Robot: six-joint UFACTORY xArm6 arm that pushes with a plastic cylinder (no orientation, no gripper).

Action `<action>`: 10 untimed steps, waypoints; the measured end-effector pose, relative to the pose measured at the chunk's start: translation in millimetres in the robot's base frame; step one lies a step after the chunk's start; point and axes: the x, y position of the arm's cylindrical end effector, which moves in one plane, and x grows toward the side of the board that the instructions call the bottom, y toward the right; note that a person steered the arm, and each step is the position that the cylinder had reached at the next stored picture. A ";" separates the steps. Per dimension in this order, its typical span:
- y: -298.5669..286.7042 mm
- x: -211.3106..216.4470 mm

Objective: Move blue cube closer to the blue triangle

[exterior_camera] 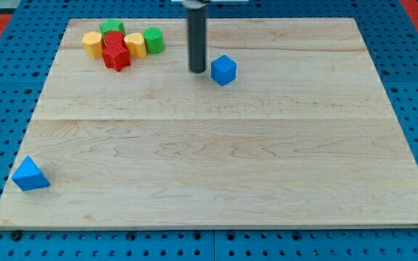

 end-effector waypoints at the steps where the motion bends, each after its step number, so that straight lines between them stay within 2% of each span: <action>1: 0.0 -54.2; 2: 64.3 -57.3; 3: 71.7 -28.4; 4: 57.3 27.7; 6: 72.2 74.6; 8: -75.1 116.7; 9: -78.8 81.1; 10: -48.3 80.5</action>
